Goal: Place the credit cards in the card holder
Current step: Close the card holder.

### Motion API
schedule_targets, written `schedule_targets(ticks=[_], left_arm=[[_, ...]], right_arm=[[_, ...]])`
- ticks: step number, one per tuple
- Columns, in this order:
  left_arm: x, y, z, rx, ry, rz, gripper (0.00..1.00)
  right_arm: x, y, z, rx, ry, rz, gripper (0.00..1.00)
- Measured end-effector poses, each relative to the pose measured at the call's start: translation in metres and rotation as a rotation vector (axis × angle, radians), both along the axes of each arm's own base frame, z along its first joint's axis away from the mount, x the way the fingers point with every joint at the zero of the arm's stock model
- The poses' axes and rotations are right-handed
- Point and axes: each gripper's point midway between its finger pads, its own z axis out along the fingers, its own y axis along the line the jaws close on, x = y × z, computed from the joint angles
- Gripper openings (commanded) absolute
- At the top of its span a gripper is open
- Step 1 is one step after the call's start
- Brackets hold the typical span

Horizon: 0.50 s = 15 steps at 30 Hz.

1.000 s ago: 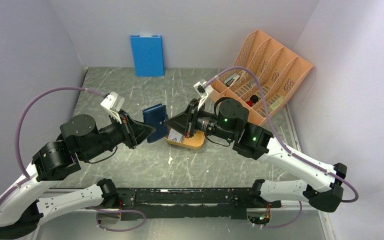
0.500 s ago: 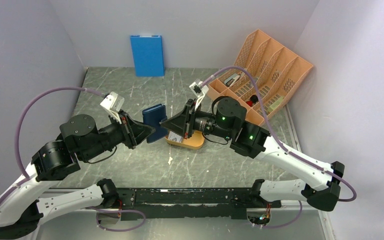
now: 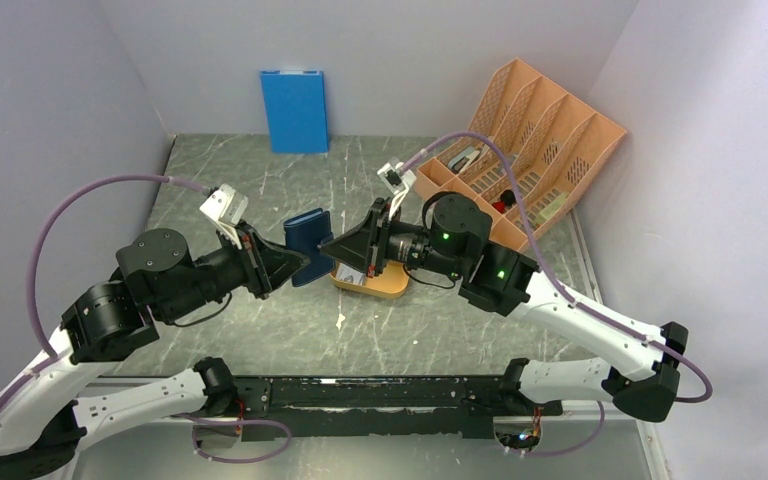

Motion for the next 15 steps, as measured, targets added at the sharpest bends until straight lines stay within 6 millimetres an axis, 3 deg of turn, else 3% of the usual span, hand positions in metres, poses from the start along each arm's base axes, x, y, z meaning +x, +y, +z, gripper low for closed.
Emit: schedule_targets(ticks=[15], left_arm=[[-0.0040, -0.0031, 0.0072, -0.016, -0.030, -0.044, 0.05]], right_arm=[[0.0004, 0.0021, 0.0040, 0.001, 0.018, 0.002, 0.00]])
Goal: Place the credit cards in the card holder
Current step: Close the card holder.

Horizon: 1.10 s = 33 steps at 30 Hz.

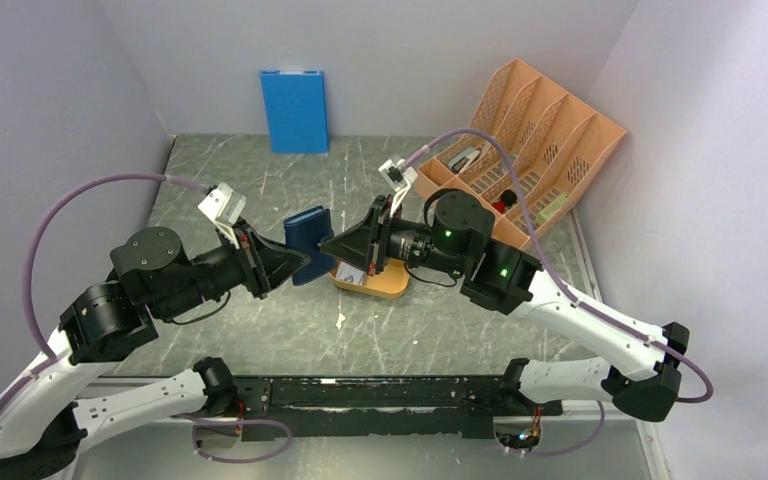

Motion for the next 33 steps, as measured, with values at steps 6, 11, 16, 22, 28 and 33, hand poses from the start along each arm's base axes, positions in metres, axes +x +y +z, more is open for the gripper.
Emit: schedule_targets(ticks=[6, 11, 16, 22, 28, 33], left_arm=[[-0.003, 0.000, 0.004, -0.015, -0.007, -0.014, 0.05], [-0.005, 0.001, 0.007, -0.028, -0.013, -0.023, 0.05], [-0.006, 0.001, 0.013, -0.048, -0.024, -0.029, 0.05], [-0.007, 0.000, 0.017, -0.069, -0.026, -0.032, 0.05], [-0.006, 0.001, 0.020, -0.082, -0.023, -0.028, 0.05], [-0.005, 0.002, 0.020, -0.083, -0.022, -0.022, 0.05]], right_arm=[[-0.001, 0.000, 0.003, 0.004, 0.007, 0.008, 0.00], [-0.002, 0.002, 0.006, 0.011, 0.016, 0.017, 0.00], [-0.003, 0.002, 0.011, 0.019, 0.020, 0.021, 0.00], [-0.003, 0.003, 0.016, 0.021, 0.029, 0.020, 0.00], [-0.001, 0.004, 0.017, 0.012, 0.047, 0.015, 0.00], [0.001, 0.007, 0.016, -0.012, 0.065, 0.010, 0.00]])
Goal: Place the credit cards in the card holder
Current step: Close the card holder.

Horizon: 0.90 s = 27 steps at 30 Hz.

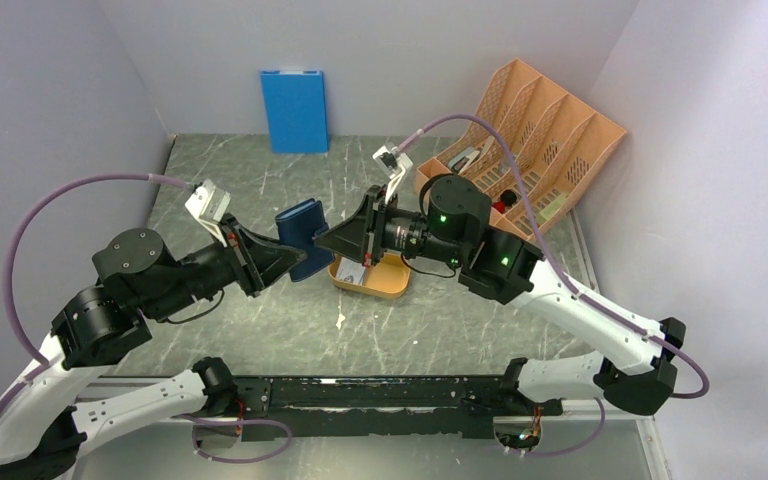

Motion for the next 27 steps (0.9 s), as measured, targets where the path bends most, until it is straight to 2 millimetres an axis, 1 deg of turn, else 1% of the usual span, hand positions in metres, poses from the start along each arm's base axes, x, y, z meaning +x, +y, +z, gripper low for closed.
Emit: schedule_targets(ticks=[8, 18, 19, 21, 22, 24, 27], left_arm=[[0.001, 0.001, -0.004, 0.014, 0.009, 0.004, 0.05], [0.001, 0.004, -0.021, 0.077, 0.042, 0.012, 0.05], [0.002, 0.005, -0.023, 0.091, 0.044, 0.016, 0.05], [0.005, 0.008, -0.029, 0.123, 0.051, 0.035, 0.05], [0.006, 0.010, -0.032, 0.141, 0.057, 0.049, 0.05], [0.011, 0.013, -0.036, 0.164, 0.056, 0.082, 0.05], [0.015, 0.016, -0.041, 0.179, 0.058, 0.118, 0.05]], right_arm=[[0.002, 0.003, -0.005, -0.049, 0.028, -0.003, 0.00], [0.005, 0.008, -0.024, -0.129, 0.072, 0.001, 0.00], [0.004, 0.008, -0.027, -0.134, 0.075, 0.003, 0.09], [0.005, 0.008, -0.031, -0.138, 0.079, 0.006, 0.32], [0.005, 0.008, -0.035, -0.141, 0.079, 0.008, 0.42], [0.005, 0.007, -0.042, -0.151, 0.088, 0.009, 0.55], [0.007, 0.006, -0.057, -0.183, 0.103, 0.005, 0.86]])
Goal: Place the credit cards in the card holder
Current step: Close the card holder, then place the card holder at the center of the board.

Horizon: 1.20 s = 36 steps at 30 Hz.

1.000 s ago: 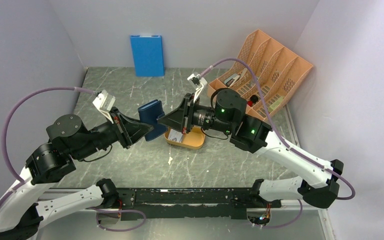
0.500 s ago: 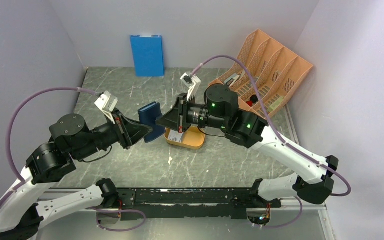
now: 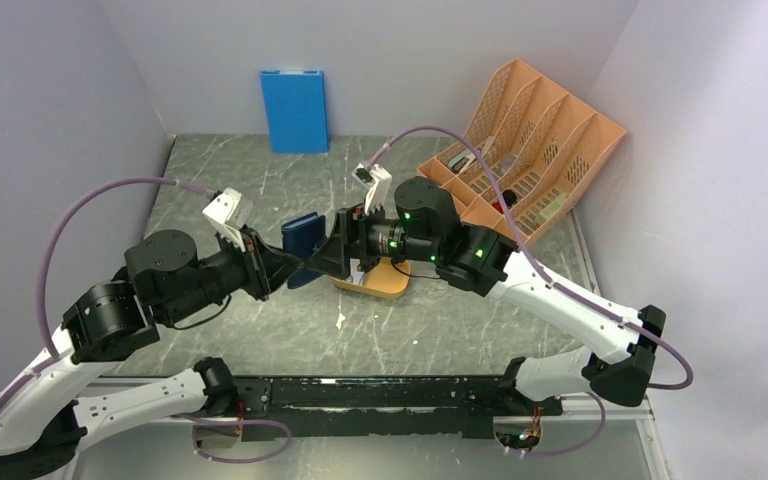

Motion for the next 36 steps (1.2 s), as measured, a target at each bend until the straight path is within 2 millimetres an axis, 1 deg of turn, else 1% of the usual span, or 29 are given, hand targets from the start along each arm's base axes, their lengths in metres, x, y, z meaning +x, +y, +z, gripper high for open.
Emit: schedule_targets(ticks=[1, 2, 5, 6, 7, 8, 11, 12, 14, 15, 16, 18, 20, 22, 26, 27, 28, 31, 32, 33, 36], left_arm=[[0.000, -0.001, -0.001, -0.003, 0.001, 0.000, 0.05], [0.000, -0.002, -0.004, -0.006, 0.006, 0.001, 0.05], [0.001, -0.001, -0.015, -0.016, 0.022, 0.027, 0.05], [0.004, 0.000, -0.021, -0.015, 0.029, 0.050, 0.05], [0.007, 0.001, -0.029, -0.011, 0.040, 0.070, 0.05], [0.011, 0.003, -0.041, -0.001, 0.055, 0.099, 0.05], [0.020, 0.007, -0.092, 0.070, 0.126, 0.183, 0.05], [0.022, 0.009, -0.114, 0.105, 0.156, 0.212, 0.05], [0.025, 0.016, -0.157, 0.176, 0.214, 0.269, 0.05], [0.025, 0.021, -0.181, 0.221, 0.251, 0.306, 0.05], [0.025, 0.026, -0.198, 0.252, 0.276, 0.331, 0.05], [0.024, 0.036, -0.224, 0.297, 0.318, 0.386, 0.05], [0.023, 0.045, -0.242, 0.319, 0.350, 0.433, 0.05], [0.025, 0.050, -0.254, 0.328, 0.375, 0.469, 0.05], [0.032, 0.057, -0.288, 0.364, 0.453, 0.531, 0.05], [0.035, 0.059, -0.300, 0.370, 0.483, 0.547, 0.05], [0.040, 0.061, -0.306, 0.355, 0.498, 0.572, 0.05], [0.054, 0.059, -0.311, 0.226, 0.538, 0.606, 0.06], [0.057, 0.059, -0.312, 0.185, 0.553, 0.610, 0.10], [0.060, 0.059, -0.314, 0.154, 0.567, 0.615, 0.19], [0.065, 0.062, -0.318, 0.109, 0.611, 0.638, 0.55]], right_arm=[[0.002, -0.002, -0.005, -0.013, 0.004, -0.005, 0.95], [0.003, -0.004, -0.009, -0.023, 0.008, -0.012, 0.99], [0.003, -0.011, -0.012, -0.035, 0.010, -0.024, 1.00], [0.001, -0.017, -0.010, -0.034, 0.005, -0.028, 1.00], [0.000, -0.018, -0.009, -0.034, 0.004, -0.028, 1.00], [-0.001, -0.023, -0.006, -0.027, -0.007, -0.034, 1.00], [-0.005, -0.042, -0.004, -0.014, -0.037, -0.066, 1.00], [-0.006, -0.048, -0.006, -0.013, -0.044, -0.079, 1.00], [-0.007, -0.059, -0.015, -0.018, -0.053, -0.106, 1.00], [-0.007, -0.064, -0.021, -0.026, -0.055, -0.119, 1.00], [-0.007, -0.067, -0.026, -0.032, -0.055, -0.128, 1.00], [-0.006, -0.073, -0.038, -0.052, -0.052, -0.146, 1.00], [-0.005, -0.076, -0.046, -0.065, -0.051, -0.163, 1.00], [-0.005, -0.080, -0.049, -0.066, -0.054, -0.174, 1.00], [-0.004, -0.085, -0.044, -0.043, -0.070, -0.194, 1.00], [-0.003, -0.086, -0.043, -0.037, -0.075, -0.200, 1.00], [-0.003, -0.087, -0.043, -0.032, -0.078, -0.204, 1.00], [-0.003, -0.088, -0.045, -0.026, -0.081, -0.213, 1.00], [-0.002, -0.089, -0.046, -0.029, -0.079, -0.215, 1.00], [-0.002, -0.090, -0.048, -0.032, -0.078, -0.220, 1.00], [0.001, -0.092, -0.051, -0.040, -0.079, -0.242, 1.00]])
